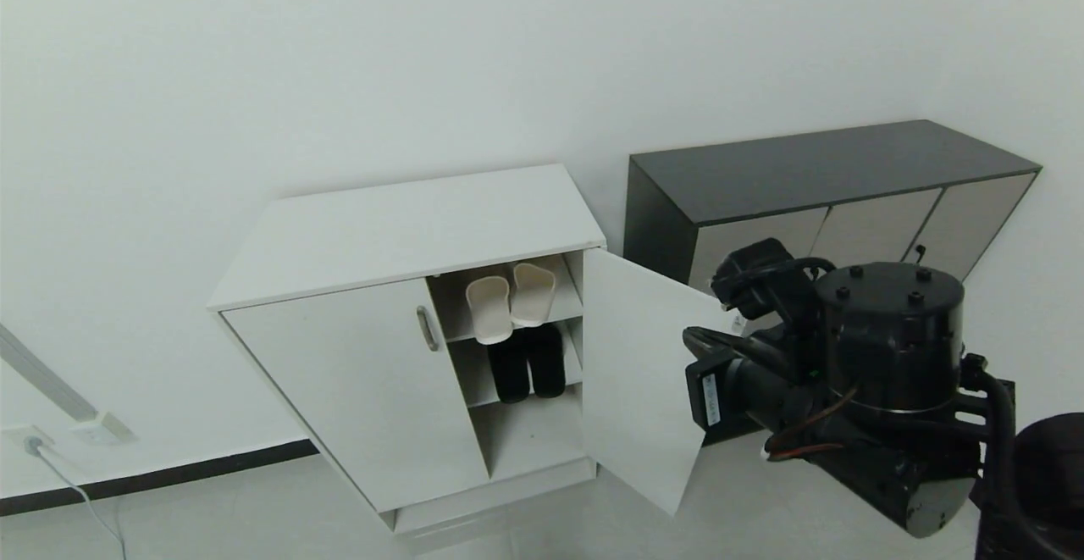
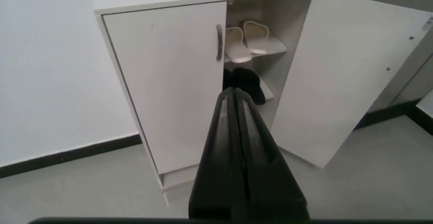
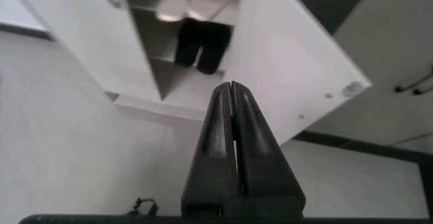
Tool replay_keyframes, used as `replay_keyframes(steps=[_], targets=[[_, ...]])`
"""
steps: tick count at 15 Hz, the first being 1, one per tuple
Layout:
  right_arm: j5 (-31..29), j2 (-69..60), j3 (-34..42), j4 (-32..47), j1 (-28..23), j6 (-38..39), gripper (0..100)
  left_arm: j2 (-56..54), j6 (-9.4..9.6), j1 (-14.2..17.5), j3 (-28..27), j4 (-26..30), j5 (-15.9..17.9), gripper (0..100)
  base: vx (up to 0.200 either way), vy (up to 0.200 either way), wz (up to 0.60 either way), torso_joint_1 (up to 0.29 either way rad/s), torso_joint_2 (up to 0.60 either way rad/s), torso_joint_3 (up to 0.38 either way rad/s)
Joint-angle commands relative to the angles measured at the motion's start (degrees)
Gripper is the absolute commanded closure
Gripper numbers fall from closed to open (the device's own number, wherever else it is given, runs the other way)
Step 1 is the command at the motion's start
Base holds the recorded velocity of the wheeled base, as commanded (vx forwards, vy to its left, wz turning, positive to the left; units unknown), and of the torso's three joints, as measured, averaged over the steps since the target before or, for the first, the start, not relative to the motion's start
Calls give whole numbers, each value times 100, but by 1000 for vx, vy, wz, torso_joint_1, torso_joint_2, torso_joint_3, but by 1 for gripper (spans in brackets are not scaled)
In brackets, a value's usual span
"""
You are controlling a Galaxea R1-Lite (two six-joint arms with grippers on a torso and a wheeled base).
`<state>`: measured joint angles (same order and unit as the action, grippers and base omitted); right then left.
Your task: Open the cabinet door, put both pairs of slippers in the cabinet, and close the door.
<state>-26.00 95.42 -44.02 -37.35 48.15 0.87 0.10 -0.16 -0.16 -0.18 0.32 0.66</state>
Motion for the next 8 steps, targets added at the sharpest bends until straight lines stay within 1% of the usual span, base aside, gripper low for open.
replay_keyframes(steps=[1,2,3,6,8], targets=[[16,232,-388,9,-579,1,100,-1,7,-2,1,3,4,100,0,0,0,0,0,0],[16,337,-520,17,-772,1,100,-1,7,-2,1,3,4,100,0,0,0,0,0,0],[69,627,-924,228,-1300,1,100,-1,7,-2,1,3,4,100,0,0,0,0,0,0],[500,1102,-1557,589,-1871,28,100,-1,7,-2,1,3,4,100,0,0,0,0,0,0],[570,1480,-1935,580,-2143,54,100,-1,7,-2,1,3,4,100,0,0,0,0,0,0]])
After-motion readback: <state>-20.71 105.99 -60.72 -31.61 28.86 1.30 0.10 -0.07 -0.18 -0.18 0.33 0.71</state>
